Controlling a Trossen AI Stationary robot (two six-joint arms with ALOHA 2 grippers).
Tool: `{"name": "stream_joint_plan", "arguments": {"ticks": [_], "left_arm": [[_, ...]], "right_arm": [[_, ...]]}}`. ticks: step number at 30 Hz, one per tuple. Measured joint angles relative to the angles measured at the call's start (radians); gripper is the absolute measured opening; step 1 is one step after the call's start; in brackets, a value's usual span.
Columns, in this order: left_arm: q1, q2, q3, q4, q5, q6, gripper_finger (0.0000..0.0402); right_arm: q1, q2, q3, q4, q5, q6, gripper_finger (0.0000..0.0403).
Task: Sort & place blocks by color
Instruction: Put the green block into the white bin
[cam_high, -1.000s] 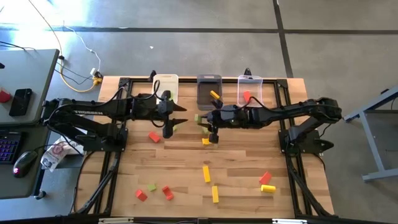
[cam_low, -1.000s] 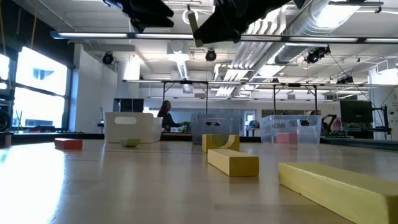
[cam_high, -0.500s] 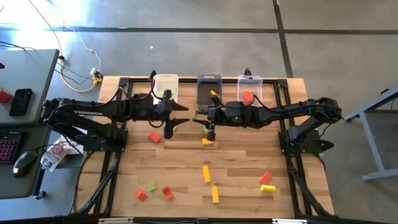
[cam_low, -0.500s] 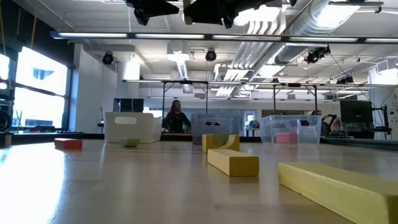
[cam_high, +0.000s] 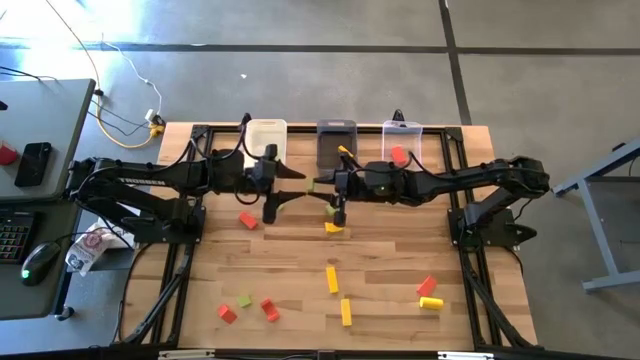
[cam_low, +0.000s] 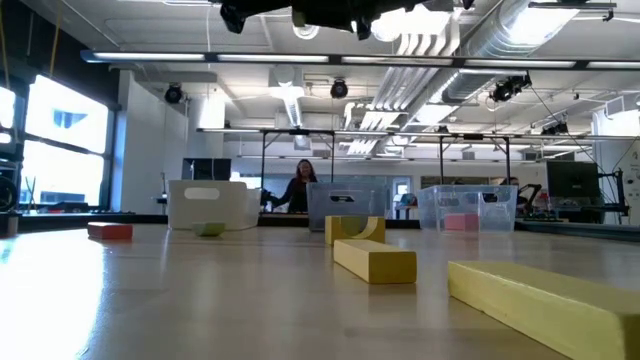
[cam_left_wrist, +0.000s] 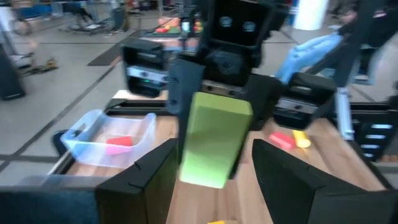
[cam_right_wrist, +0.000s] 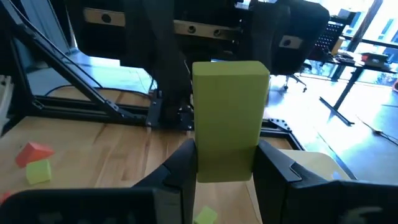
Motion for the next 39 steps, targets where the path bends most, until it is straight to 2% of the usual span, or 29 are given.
{"name": "stream_joint_plan", "arguments": {"ticks": [3, 17, 29, 39], "left_arm": [[0.0, 0.0, 0.0, 0.001, 0.033, 0.0, 0.0195], [-0.021, 0.0, 0.0, 0.075, 0.035, 0.0, 0.0195], [-0.024, 0.002, 0.0, 0.128, 0.035, 0.037, 0.0195], [-0.024, 0.071, 0.0, 0.211, 0.027, 0.071, 0.0195]], "right_arm": [[0.0, 0.0, 0.0, 0.02, -0.03, 0.004, 0.0095], [0.0, 0.0, 0.0, 0.037, -0.1, 0.026, 0.0095], [0.0, 0.0, 0.0, 0.119, -0.118, 0.056, 0.0095], [0.0, 0.008, 0.001, 0.124, -0.113, 0.071, 0.0095]]}}
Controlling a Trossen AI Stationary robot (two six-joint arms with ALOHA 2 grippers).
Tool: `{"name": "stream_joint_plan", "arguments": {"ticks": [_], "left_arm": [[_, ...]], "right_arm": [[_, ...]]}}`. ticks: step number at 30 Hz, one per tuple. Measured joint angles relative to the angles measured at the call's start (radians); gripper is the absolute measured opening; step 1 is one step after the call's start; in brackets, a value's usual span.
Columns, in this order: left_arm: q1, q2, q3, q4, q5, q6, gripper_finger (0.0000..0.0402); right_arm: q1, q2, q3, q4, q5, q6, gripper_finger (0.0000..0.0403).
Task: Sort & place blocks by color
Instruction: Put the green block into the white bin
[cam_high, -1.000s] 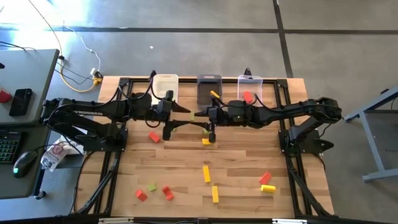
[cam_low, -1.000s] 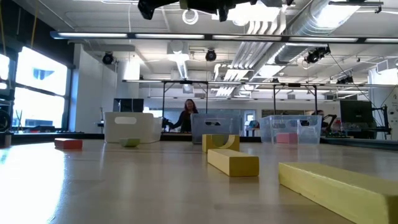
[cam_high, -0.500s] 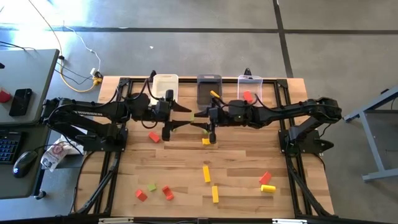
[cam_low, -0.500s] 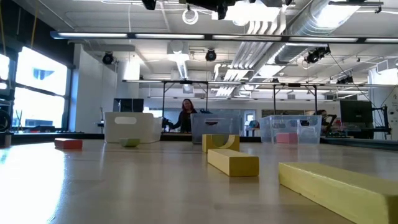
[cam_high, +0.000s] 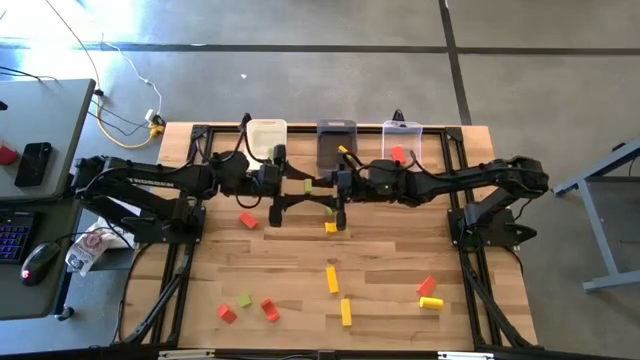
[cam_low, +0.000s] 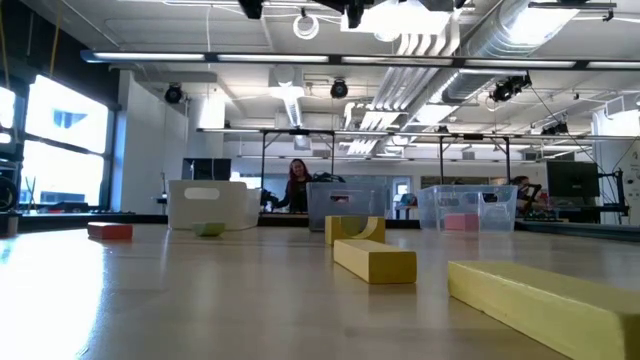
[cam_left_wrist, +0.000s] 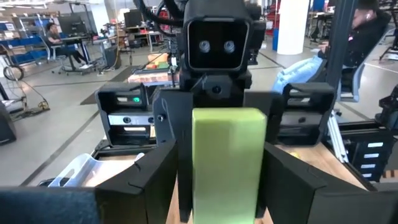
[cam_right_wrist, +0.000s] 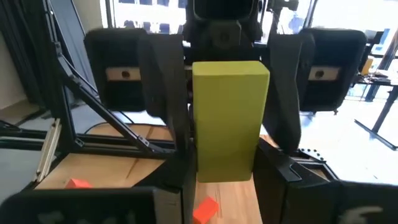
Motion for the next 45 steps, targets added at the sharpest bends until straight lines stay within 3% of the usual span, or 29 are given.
{"name": "stream_joint_plan", "arguments": {"ticks": [6, 13, 21, 28, 32, 37, 45], "left_arm": [[0.0, 0.001, 0.0, 0.012, 0.0, 0.001, 0.0183], [0.0, 0.0, 0.0, 0.008, 0.0, 0.034, 0.0106], [0.005, 0.0, 0.0, -0.041, -0.023, 0.07, 0.0104], [0.007, -0.02, 0.0, -0.213, -0.138, 0.12, 0.0104], [0.015, -0.048, 0.0, -0.334, -0.22, 0.124, 0.0104], [0.081, -0.061, 0.0, -0.492, -0.262, 0.12, 0.0104], [0.275, -0.054, 0.0, -0.641, -0.263, 0.113, 0.0104]], "right_arm": [[0.0, 0.0, 0.0, -0.03, 0.007, 0.003, 0.01], [0.0, 0.0, 0.0, -0.033, 0.015, 0.0, 0.0108], [0.0, 0.001, 0.0, -0.061, 0.02, -0.02, 0.0136], [0.015, 0.001, -0.001, -0.124, 0.158, -0.02, 0.0191], [0.014, 0.0, -0.001, -0.163, 0.171, 0.028, 0.0206], [0.016, 0.0, -0.001, -0.219, 0.171, 0.069, 0.0208], [0.021, 0.0, -0.001, -0.308, 0.15, 0.115, 0.0209]]}}
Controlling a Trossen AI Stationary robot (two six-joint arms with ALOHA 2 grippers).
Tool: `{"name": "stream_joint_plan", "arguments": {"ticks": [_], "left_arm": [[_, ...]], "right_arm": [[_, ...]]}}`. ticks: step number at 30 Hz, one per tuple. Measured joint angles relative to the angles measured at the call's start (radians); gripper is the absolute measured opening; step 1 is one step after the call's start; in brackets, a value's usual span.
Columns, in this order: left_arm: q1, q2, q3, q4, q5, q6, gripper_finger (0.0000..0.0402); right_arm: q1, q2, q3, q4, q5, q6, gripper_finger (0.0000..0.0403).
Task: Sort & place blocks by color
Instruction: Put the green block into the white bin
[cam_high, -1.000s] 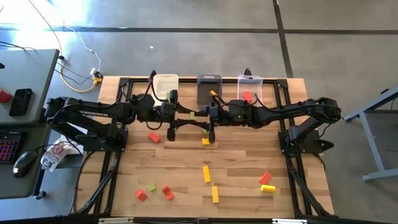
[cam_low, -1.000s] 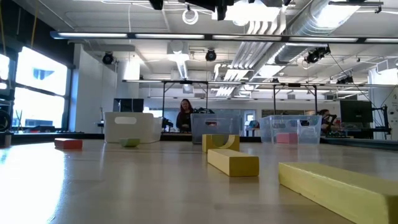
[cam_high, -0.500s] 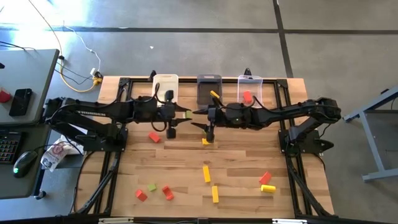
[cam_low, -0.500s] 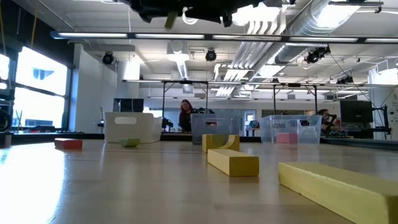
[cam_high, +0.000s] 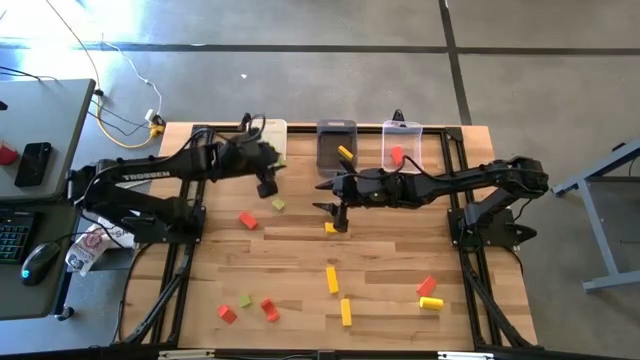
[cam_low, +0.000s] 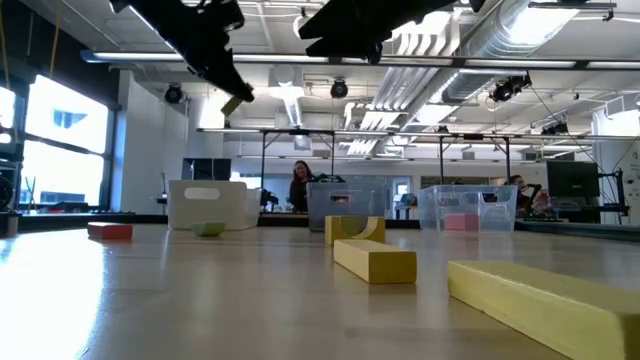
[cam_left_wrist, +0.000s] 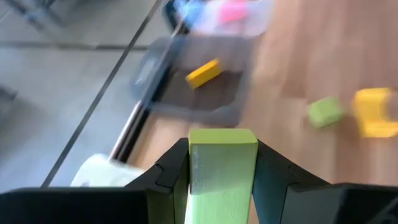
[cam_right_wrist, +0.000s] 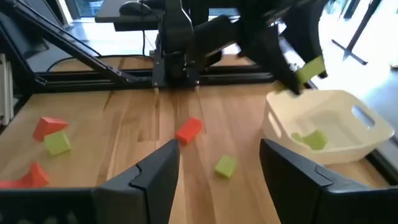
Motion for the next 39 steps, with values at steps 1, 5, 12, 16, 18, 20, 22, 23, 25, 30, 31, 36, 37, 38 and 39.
{"name": "stream_joint_plan", "arguments": {"ticks": [1, 5, 12, 16, 18, 20, 22, 23, 25, 30, 31, 36, 37, 38, 39], "left_arm": [[0.028, 0.0, 0.0, -0.009, 0.001, 0.0, 0.0104], [0.143, 0.012, 0.0, -0.031, 0.0, -0.017, 0.0104], [0.298, 0.105, 0.0, -0.031, 0.014, -0.052, 0.0104], [0.36, 0.17, 0.0, -0.029, 0.054, -0.054, 0.0104], [0.381, 0.205, 0.0, -0.026, 0.062, -0.054, 0.0104], [0.395, 0.235, 0.0, -0.024, 0.062, -0.054, 0.0104], [0.404, 0.262, 0.0, -0.023, 0.066, -0.054, 0.0104], [0.407, 0.276, 0.0, -0.024, 0.069, -0.054, 0.0104], [0.411, 0.3, 0.0, -0.024, 0.079, -0.058, 0.0105], [0.413, 0.35, 0.0, -0.027, 0.087, -0.063, 0.0135], [0.413, 0.359, 0.0, -0.029, 0.087, -0.063, 0.0139], [0.412, 0.385, 0.0, -0.024, 0.084, -0.074, 0.0144], [0.413, 0.385, 0.0, -0.023, 0.084, -0.081, 0.0146], [0.413, 0.385, 0.0, -0.022, 0.084, -0.087, 0.0147], [0.413, 0.385, 0.0, -0.022, 0.083, -0.088, 0.015]], "right_arm": [[0.0, 0.0, 0.0, -0.009, -0.001, 0.004, 0.0209], [0.009, 0.0, 0.0, -0.028, 0.0, 0.005, 0.0209], [0.022, 0.0, 0.0, -0.036, -0.001, 0.021, 0.0209], [0.027, 0.0, 0.0, -0.053, -0.001, 0.032, 0.0209], [0.029, 0.0, 0.0, -0.061, 0.0, 0.048, 0.0209], [0.029, 0.0, 0.0, -0.071, 0.0, 0.054, 0.0209], [0.029, 0.0, 0.0, -0.078, 0.0, 0.054, 0.0209], [0.029, 0.0, 0.0, -0.081, 0.0, 0.055, 0.0209], [0.029, 0.0, 0.0, -0.087, 0.0, 0.058, 0.0209], [0.029, 0.0, 0.0, -0.098, 0.0, 0.068, 0.0209], [0.029, 0.0, 0.0, -0.101, 0.0, 0.073, 0.0209], [0.029, 0.0, 0.0, -0.11, 0.0, 0.073, 0.0209], [0.029, 0.0, 0.0, -0.11, 0.0, 0.073, 0.0209], [0.029, 0.0, 0.0, -0.11, 0.0, 0.073, 0.0209], [0.029, 0.0, 0.0, -0.11, 0.0, 0.073, 0.0209]]}}
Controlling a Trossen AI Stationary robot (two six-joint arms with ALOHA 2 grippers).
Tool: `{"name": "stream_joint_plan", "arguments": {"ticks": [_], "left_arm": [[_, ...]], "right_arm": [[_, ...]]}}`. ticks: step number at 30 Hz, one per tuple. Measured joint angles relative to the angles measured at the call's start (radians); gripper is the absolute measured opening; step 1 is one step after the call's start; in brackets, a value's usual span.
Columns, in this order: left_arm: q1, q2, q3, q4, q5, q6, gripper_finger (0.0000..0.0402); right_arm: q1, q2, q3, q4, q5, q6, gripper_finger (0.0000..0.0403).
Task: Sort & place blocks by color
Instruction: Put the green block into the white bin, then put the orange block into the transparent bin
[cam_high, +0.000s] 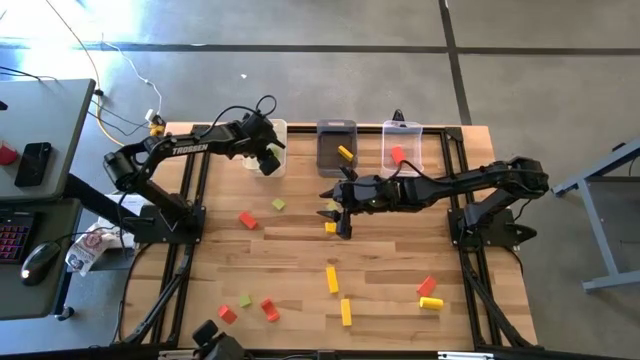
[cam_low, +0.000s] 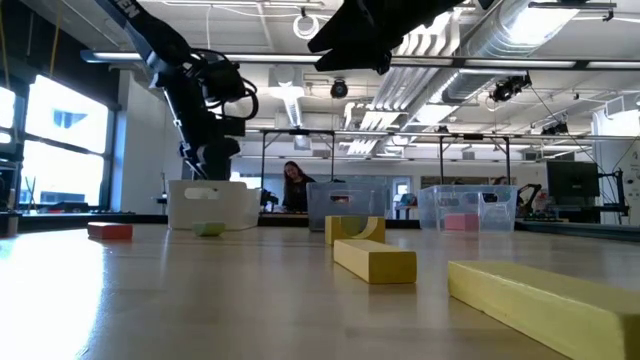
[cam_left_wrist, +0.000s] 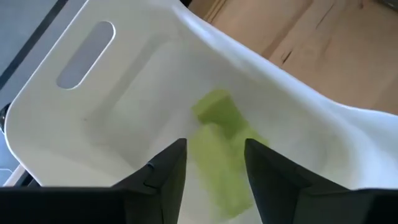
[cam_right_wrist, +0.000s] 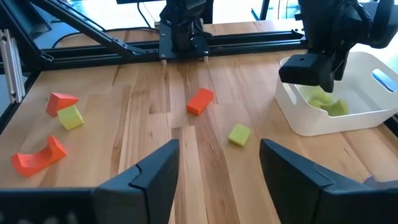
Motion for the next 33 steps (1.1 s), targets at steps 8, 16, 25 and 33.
{"name": "stream_joint_plan", "arguments": {"ticks": [8, 16, 25, 33], "left_arm": [[0.0, -0.003, 0.033, -0.1, -0.004, -0.02, 0.0201], [-0.003, -0.004, 0.173, -0.331, 0.004, -0.043, 0.0258], [-0.097, -0.056, 0.196, -0.491, 0.1, -0.059, 0.0258], [-0.251, -0.172, 0.195, -0.507, 0.1, -0.07, 0.0258]], "right_arm": [[0.0, 0.0, 0.0, 0.0, 0.0, 0.0, 0.0209], [0.001, 0.0, 0.0, -0.011, 0.0, 0.0, 0.0209], [0.006, 0.0, -0.011, -0.021, 0.001, 0.0, 0.0209], [0.006, 0.0, -0.044, -0.023, 0.002, 0.034, 0.0209]]}}
